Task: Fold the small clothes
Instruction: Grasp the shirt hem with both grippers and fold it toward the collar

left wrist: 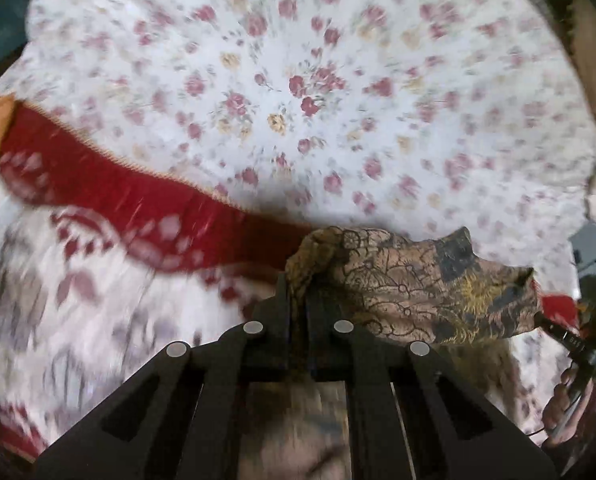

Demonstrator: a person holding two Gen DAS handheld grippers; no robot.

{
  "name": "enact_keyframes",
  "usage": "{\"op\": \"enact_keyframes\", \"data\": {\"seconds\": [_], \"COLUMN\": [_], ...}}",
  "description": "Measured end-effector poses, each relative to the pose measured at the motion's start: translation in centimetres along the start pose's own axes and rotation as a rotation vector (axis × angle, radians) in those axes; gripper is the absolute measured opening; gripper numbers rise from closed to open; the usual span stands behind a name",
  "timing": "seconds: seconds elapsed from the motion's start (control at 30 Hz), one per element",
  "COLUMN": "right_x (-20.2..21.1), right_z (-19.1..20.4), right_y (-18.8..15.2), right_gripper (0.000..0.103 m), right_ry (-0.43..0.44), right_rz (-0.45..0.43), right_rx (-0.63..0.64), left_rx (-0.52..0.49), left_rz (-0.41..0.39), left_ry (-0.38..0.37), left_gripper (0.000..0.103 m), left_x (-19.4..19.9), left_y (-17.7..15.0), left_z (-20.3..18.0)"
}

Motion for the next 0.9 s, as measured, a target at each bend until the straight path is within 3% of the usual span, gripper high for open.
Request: {"op": "enact_keyframes", "data": {"seconds": [0.1,0.23,0.33,0.4,0.5,0.57,0.7,0.83,0.9], "right_x": [4.0,7.1,6.8,4.8,3.0,3.2,3.0,5.7,6.4], "right_z": [1.3,1.2,0.0,-1.1,-2.3,-2.3,-1.9,-1.4,-1.6], "right_y": [-6.4,-14.9,-19.8,-21.8,-23.4,-23.3,-23.7,-24.4,-25.2], "right_gripper": [0.007,0.007,0.007,0.007,0.007,0.007,0.007,0.007,0.007], "right_ry": [0.026,0.029,0.039,0.033,0.027,0.024,-0.046,-0.029,-0.015], "right_rz": [-0.040,-0.063,-0.056,-0.037,0.034,0.025,0.026,-0.025,-0.021], "right_rx": [-0.014,-0.031,-0.073,-0.123,-0.180,-0.166,-0.124,-0.096,-0.105], "left_rx": [-0.015,-0.004,0.014,0.063,0.176,0.206,0.250,0.231,0.226], "left_rz": [-0.046,-0.056,-0.049,0.021,0.097,0.115,0.111,0.049,0.060], "left_ry": [-0.002,0.055,0.082,0.078,0.034,0.013,-0.016,-0.034,0.001], "left_gripper": [0.005,0.005,0.005,0.005,0.005,0.006,0.006,0.006,0.006], "left_x": [5.2,7.9,6.9,4.5,2.7,2.5,2.7,5.6,5.6], "left_y": [-5.1,-12.7,-17.1,-19.9,-23.0,-24.2,-24.8,-24.5,-24.8], "left_z": [-0.7,-1.2,-0.3,0.7,2.1,2.3,2.7,2.6,3.0]}}
Point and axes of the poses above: each gripper's, at about its wrist camera, not at the fingertips, and x roughly against the way its jaws point, z to its left, y to its top, the point moved 7 cm from there along -x, roughly the way its jaws point, and after that the axes turned 8 degrees about -x, right-handed, at the moved point
